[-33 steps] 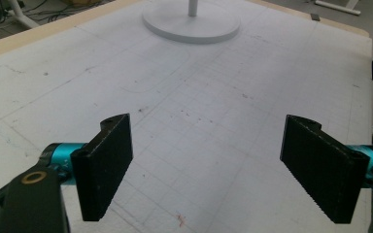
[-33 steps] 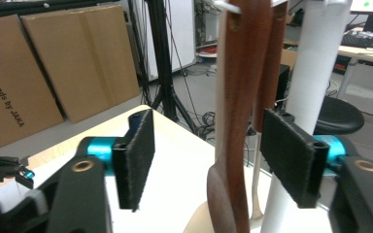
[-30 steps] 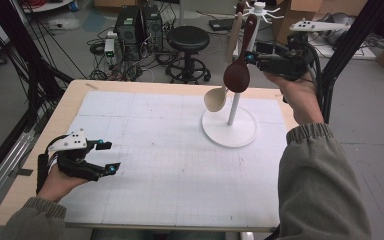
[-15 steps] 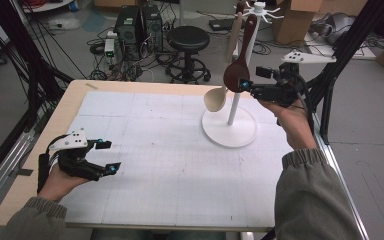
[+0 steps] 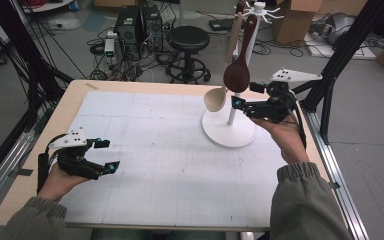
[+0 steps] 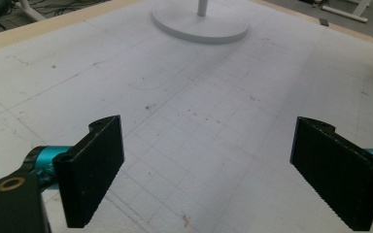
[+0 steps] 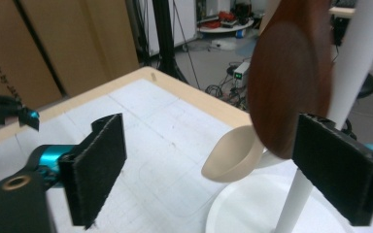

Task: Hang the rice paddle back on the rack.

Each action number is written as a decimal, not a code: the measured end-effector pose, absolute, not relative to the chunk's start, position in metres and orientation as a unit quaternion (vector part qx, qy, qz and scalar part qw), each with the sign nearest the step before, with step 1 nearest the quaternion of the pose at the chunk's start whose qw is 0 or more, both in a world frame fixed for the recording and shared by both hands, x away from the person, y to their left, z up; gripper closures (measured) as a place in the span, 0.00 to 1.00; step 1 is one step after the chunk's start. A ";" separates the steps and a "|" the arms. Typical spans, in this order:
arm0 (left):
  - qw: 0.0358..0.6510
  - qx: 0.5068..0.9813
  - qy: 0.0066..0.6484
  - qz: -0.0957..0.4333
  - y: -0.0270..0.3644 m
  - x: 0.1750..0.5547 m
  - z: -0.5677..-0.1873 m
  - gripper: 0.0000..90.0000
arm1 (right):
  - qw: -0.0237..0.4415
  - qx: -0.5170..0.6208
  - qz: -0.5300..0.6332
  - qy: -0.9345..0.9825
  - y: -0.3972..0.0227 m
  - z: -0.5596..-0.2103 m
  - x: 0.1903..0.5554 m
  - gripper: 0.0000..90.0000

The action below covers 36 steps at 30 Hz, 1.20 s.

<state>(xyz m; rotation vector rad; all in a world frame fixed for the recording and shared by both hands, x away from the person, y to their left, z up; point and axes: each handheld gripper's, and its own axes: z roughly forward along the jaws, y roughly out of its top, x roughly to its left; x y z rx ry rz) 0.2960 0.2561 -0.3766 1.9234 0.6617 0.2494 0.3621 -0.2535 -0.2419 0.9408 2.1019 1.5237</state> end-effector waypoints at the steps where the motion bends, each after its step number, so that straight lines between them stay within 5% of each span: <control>1: 0.520 0.801 0.278 0.103 0.256 0.296 -0.377 0.14 | 0.188 0.334 0.541 0.749 -0.252 -0.244 0.361 0.13; 14: 0.521 0.798 0.288 0.097 0.258 0.298 -0.377 0.10 | 0.182 0.336 0.525 0.760 -0.242 -0.272 0.351 0.09; 16: 0.520 0.797 0.291 0.097 0.259 0.299 -0.377 0.07 | 0.183 0.340 0.524 0.760 -0.240 -0.277 0.350 0.00; 36: 0.521 0.792 0.303 0.099 0.261 0.300 -0.378 0.02 | 0.167 0.340 0.512 0.771 -0.229 -0.317 0.331 0.00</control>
